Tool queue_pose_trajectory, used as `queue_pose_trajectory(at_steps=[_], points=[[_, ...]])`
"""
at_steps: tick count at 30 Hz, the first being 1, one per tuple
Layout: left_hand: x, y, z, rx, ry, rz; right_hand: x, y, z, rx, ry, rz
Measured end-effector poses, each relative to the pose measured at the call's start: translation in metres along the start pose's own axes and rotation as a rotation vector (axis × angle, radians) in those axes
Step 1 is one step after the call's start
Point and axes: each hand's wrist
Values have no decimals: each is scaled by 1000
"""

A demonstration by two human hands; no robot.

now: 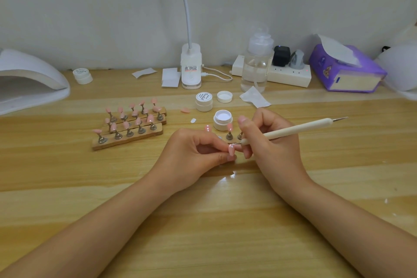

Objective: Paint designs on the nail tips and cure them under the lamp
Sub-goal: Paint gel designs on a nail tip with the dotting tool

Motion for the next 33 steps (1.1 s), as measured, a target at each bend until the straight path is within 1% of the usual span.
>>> queue_pose_trajectory(at_steps=[17,24,33], points=[[1,0,0,-28,-28,32,-3,-1,1,-48,129,35],[1,0,-1,-38,-46,41,-5,-1,2,-16,151,63],[-1,0,-1,-46,-61,56,-4,-1,1,6,135,57]])
Point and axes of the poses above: each hand's wrist, its own y-axis away from the middle knuckle, its own z-axis out of the back of the hand, x = y × z, and after that the axes turned 13 degrees about -z, right-handed
